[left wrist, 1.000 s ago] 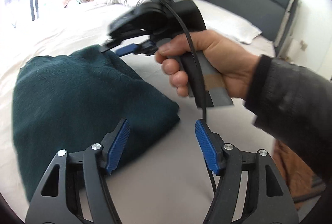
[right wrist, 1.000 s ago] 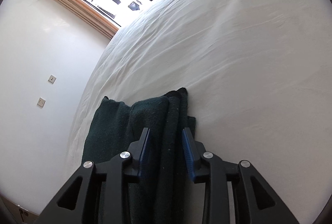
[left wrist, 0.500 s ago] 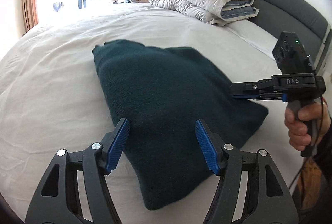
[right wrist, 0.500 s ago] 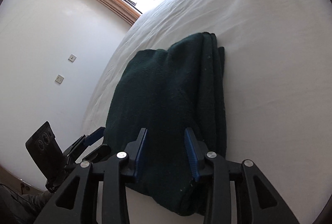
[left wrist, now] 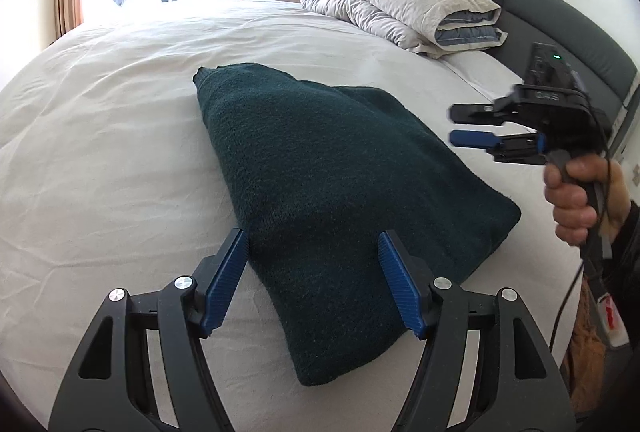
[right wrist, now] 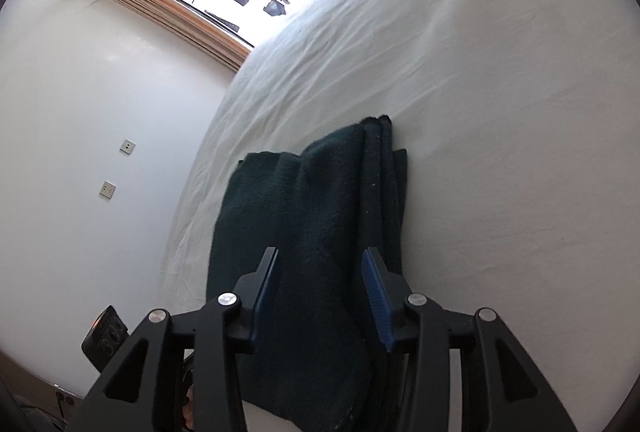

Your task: Fold small clothes

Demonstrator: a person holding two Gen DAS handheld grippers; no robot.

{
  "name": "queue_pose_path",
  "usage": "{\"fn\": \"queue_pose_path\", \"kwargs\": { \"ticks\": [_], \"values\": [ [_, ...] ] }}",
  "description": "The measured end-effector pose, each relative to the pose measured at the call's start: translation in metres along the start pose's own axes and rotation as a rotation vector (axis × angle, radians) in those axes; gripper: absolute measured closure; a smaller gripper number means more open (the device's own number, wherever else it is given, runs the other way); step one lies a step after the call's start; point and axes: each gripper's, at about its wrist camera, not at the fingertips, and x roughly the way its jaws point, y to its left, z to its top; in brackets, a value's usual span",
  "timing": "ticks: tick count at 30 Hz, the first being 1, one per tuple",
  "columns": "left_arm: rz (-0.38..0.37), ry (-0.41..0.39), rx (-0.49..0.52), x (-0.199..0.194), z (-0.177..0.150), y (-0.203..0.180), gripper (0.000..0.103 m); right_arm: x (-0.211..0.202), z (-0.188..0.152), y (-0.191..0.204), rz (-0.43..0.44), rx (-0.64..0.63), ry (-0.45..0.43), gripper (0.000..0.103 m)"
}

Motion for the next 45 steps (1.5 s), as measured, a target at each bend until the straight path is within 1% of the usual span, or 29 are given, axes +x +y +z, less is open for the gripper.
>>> {"fn": "queue_pose_path", "kwargs": {
  "ticks": [2,4,6,9,10,11,12,13,16,19,20,21,23,24,26,28,30,31,32,34,35,36,38,39,41,42,45],
  "values": [
    [-0.008,0.005,-0.010,0.001,-0.002,0.000,0.037,0.013,0.006,-0.006,0.034,0.041,0.027,0.057],
    [-0.015,0.011,-0.017,0.005,-0.002,0.000,0.037,0.017,0.009,-0.008,0.055,0.063,0.026,0.057],
    [-0.020,0.019,-0.027,0.008,-0.003,0.002,0.037,0.023,0.014,-0.007,0.062,0.072,0.027,0.057],
    [-0.021,0.024,-0.032,0.010,-0.003,0.001,0.037,0.031,0.022,-0.001,0.042,0.048,0.037,0.059],
    [-0.020,0.024,-0.031,0.011,-0.004,0.001,0.037,0.032,0.022,0.001,0.028,0.040,0.038,0.068],
    [-0.019,0.025,-0.031,0.013,-0.004,0.001,0.037,0.033,0.022,0.002,-0.004,0.029,0.040,0.075],
    [-0.018,0.028,-0.032,0.014,-0.004,0.001,0.037,0.034,0.023,0.002,-0.041,0.022,0.037,0.090],
    [-0.018,0.030,-0.035,0.014,-0.004,0.001,0.037,0.033,0.022,0.002,-0.052,0.022,0.027,0.093],
    [-0.028,0.033,-0.045,0.015,-0.003,0.002,0.037,0.023,0.016,0.002,-0.103,0.005,-0.022,0.096],
    [-0.031,0.031,-0.044,0.014,-0.003,0.001,0.037,0.008,0.014,-0.004,-0.124,0.020,-0.089,0.097],
    [-0.032,0.030,-0.044,0.014,-0.002,0.000,0.037,0.005,0.014,-0.006,-0.129,0.028,-0.100,0.098],
    [-0.033,0.029,-0.042,0.014,-0.002,-0.002,0.037,0.004,0.015,-0.010,-0.140,0.035,-0.104,0.101],
    [-0.027,0.036,-0.038,0.017,-0.002,-0.003,0.037,0.007,0.017,-0.023,-0.221,0.051,-0.101,0.103],
    [-0.021,0.043,-0.039,0.019,-0.002,-0.003,0.035,0.009,0.016,-0.034,-0.236,0.084,-0.090,0.103],
    [-0.028,0.055,-0.050,0.022,-0.002,-0.002,0.035,0.001,0.010,-0.041,-0.206,0.107,-0.114,0.103],
    [-0.039,0.050,-0.062,0.022,-0.001,0.001,0.034,-0.015,0.003,-0.035,-0.104,0.104,-0.168,0.100],
    [-0.044,0.051,-0.069,0.023,-0.001,0.002,0.034,-0.031,-0.003,-0.021,-0.037,0.064,-0.213,0.100],
    [-0.045,0.052,-0.072,0.025,-0.002,0.002,0.034,-0.035,-0.004,-0.012,-0.003,0.036,-0.213,0.095],
    [-0.044,0.052,-0.076,0.026,-0.003,0.002,0.034,-0.038,-0.004,-0.002,0.014,0.006,-0.204,0.088],
    [-0.046,0.055,-0.084,0.028,-0.002,0.002,0.034,-0.034,-0.004,0.014,0.036,-0.036,-0.152,0.053],
    [-0.048,0.056,-0.088,0.028,-0.002,0.003,0.034,-0.031,-0.004,0.020,0.049,-0.045,-0.126,0.049],
    [-0.049,0.056,-0.091,0.029,-0.002,0.002,0.034,-0.028,-0.005,0.025,0.048,-0.060,-0.108,0.049],
    [-0.051,0.055,-0.094,0.029,-0.002,0.002,0.034,-0.019,-0.006,0.030,0.005,-0.085,-0.061,0.049],
    [-0.052,0.056,-0.096,0.029,-0.001,0.002,0.034,-0.013,-0.008,0.027,-0.021,-0.071,-0.035,0.049],
    [-0.055,0.056,-0.099,0.030,-0.001,0.003,0.034,-0.005,-0.010,0.018,-0.039,-0.033,0.004,0.052],
    [-0.056,0.056,-0.100,0.030,-0.002,0.003,0.034,-0.002,-0.011,0.013,-0.054,-0.020,0.013,0.055],
    [-0.061,0.057,-0.107,0.031,-0.003,0.005,0.033,0.001,-0.015,0.002,-0.038,0.013,0.038,0.057]
  ]
}}
